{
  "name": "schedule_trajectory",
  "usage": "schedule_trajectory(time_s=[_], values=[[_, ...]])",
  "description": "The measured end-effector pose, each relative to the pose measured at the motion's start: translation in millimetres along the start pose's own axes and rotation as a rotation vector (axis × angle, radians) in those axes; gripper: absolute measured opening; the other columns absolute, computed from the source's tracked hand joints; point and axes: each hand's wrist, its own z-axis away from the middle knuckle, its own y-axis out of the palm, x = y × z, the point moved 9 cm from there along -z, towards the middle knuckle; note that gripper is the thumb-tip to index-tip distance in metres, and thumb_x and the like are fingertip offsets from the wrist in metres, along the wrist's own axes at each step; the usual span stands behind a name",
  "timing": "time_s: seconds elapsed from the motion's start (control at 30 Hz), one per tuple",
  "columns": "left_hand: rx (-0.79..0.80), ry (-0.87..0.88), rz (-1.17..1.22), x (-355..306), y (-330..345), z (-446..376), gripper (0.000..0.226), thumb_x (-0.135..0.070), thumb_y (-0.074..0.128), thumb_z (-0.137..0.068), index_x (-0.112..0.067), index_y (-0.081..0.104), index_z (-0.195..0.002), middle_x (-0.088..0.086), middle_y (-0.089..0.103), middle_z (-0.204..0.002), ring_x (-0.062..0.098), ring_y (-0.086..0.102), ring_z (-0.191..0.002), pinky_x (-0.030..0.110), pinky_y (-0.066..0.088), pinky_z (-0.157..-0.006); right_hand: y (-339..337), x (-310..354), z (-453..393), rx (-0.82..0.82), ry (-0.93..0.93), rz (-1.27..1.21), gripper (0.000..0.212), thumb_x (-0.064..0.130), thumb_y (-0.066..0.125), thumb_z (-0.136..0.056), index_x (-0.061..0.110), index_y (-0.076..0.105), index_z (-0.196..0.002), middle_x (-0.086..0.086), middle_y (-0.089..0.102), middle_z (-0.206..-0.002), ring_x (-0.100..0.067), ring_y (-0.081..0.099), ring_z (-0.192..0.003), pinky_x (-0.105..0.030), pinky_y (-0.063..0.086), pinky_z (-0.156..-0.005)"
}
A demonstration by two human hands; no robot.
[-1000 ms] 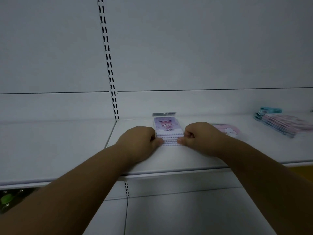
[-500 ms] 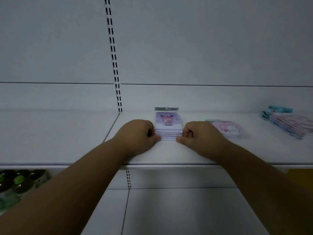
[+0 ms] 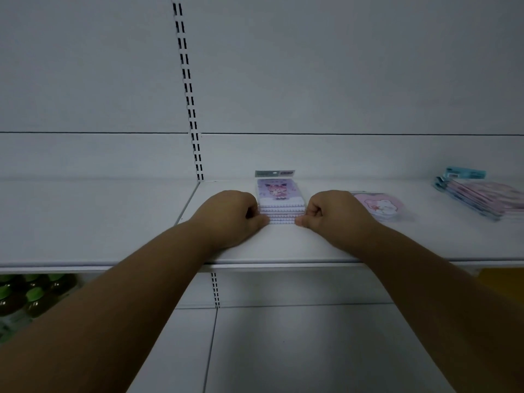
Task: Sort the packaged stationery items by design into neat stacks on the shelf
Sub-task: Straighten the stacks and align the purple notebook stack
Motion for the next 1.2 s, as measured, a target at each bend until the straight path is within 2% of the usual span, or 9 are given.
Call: schedule_trajectory(time_s=[0.1,0.2,0.3,0.43,0.7,0.8,0.9,1.07,1.2], values=[[0.007,-0.008,0.04,0,-1,0,0.037,-0.057,0.055,-0.087,-0.026,0.051,-0.066,-0.007,0.053,-0.062,0.009,0.047,-0.058,0.027,0.03,-0.051,-2,1,0,0.005,-0.019,0.007,0.035,0.042,0.072,-0.079,0.01,0.062,-0.067,-0.006,0.063,-0.068,-0.017,0.053,-0.063,-0.023,0.034,-0.053],[0.014,-0.01,0.051,1,0,-2,0.039,-0.053,0.047,-0.093,-0.028,0.046,-0.063,-0.008,0.051,-0.062,0.009,0.047,-0.058,0.027,0.028,-0.05,-3,-2,1,-0.002,-0.041,-0.022,0.037,0.048,0.065,-0.083,0.018,0.053,-0.064,0.002,0.056,-0.063,-0.011,0.048,-0.059,-0.026,0.033,-0.051],[0.028,-0.008,0.041,3,2,-4,0.038,-0.051,0.046,-0.095,-0.028,0.045,-0.065,-0.01,0.05,-0.063,0.005,0.045,-0.059,0.026,0.027,-0.05,-1,1,-1,0.035,-0.107,0.025,0.038,0.044,0.054,-0.091,0.022,0.045,-0.062,0.004,0.051,-0.062,-0.013,0.046,-0.06,-0.028,0.031,-0.052],[0.025,0.014,0.021,3,5,-5,0.035,-0.049,0.045,-0.096,-0.027,0.048,-0.069,-0.009,0.049,-0.063,0.005,0.044,-0.058,0.027,0.027,-0.05,1,4,-3,0.066,-0.152,0.021,0.038,0.039,0.052,-0.094,0.024,0.041,-0.06,0.007,0.047,-0.06,-0.005,0.042,-0.058,-0.027,0.028,-0.05],[-0.001,-0.009,0.053,5,3,-5,0.04,-0.048,0.05,-0.094,-0.026,0.046,-0.061,-0.008,0.049,-0.061,0.005,0.044,-0.058,0.027,0.026,-0.05,4,9,-3,0.135,-0.193,0.071,0.031,0.036,0.044,-0.098,0.025,0.048,-0.07,0.009,0.05,-0.067,-0.006,0.045,-0.062,-0.023,0.028,-0.052],[-0.004,-0.024,0.063,5,1,-5,0.037,-0.048,0.051,-0.093,-0.022,0.058,-0.069,-0.006,0.053,-0.063,0.011,0.048,-0.06,0.028,0.03,-0.052,2,8,-2,0.1,-0.189,0.065,0.033,0.036,0.045,-0.097,0.025,0.046,-0.066,0.009,0.049,-0.064,-0.008,0.045,-0.061,-0.024,0.028,-0.051],[-0.005,-0.037,0.066,5,0,-4,0.039,-0.048,0.053,-0.093,-0.016,0.064,-0.073,-0.001,0.058,-0.065,0.016,0.052,-0.064,0.03,0.034,-0.055,1,4,-1,0.074,-0.164,0.039,0.029,0.038,0.053,-0.093,0.022,0.052,-0.069,0.009,0.052,-0.064,-0.004,0.046,-0.061,-0.023,0.031,-0.052],[-0.001,-0.066,0.119,6,-3,-3,0.04,-0.048,0.057,-0.091,-0.014,0.067,-0.072,0.003,0.062,-0.065,0.019,0.056,-0.065,0.032,0.041,-0.059,0,5,3,0.03,-0.143,0.018,0.027,0.035,0.061,-0.089,0.019,0.054,-0.068,0.007,0.052,-0.061,-0.004,0.045,-0.058,-0.021,0.033,-0.053],[0.013,-0.079,0.123,6,-2,-1,0.038,-0.051,0.064,-0.085,-0.016,0.062,-0.07,-0.001,0.059,-0.064,0.014,0.052,-0.061,0.028,0.035,-0.052,0,2,5,0.035,-0.095,0.01,0.027,0.038,0.066,-0.085,0.017,0.058,-0.07,0.006,0.054,-0.062,-0.005,0.046,-0.058,-0.025,0.035,-0.054]])
